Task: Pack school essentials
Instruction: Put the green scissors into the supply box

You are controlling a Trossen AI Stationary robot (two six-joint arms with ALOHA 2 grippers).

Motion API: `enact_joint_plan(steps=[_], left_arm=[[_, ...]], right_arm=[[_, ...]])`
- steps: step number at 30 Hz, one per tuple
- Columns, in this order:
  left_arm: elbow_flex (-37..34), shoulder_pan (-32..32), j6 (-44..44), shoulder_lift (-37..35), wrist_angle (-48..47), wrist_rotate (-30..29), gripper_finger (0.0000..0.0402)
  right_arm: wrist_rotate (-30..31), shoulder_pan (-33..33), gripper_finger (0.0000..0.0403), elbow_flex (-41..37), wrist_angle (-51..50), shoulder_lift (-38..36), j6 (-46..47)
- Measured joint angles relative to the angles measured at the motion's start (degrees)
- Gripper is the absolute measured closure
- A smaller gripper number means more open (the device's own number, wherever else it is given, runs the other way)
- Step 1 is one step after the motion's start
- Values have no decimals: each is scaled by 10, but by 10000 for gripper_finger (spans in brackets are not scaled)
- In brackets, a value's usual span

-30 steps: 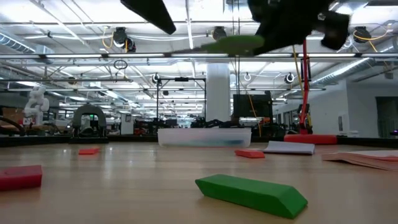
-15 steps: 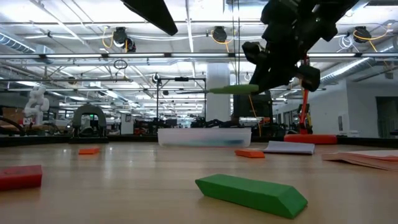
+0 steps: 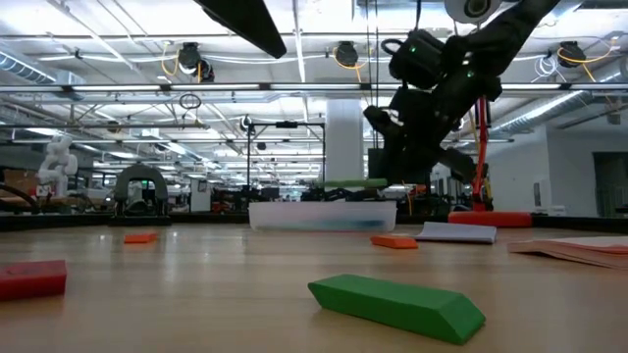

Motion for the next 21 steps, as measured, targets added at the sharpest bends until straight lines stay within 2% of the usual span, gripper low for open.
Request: enact_joint_plan(steps=[8,14,21], left_arm=[[0,0,2,0,0,0,371],[0,0,2,0,2,2,371],[0,0,-1,0,3,2,371]], right_arm=[[1,0,369,0,11,16,-4],[3,0,353,0,12,16,3],[32,0,336,0,21,16,17]])
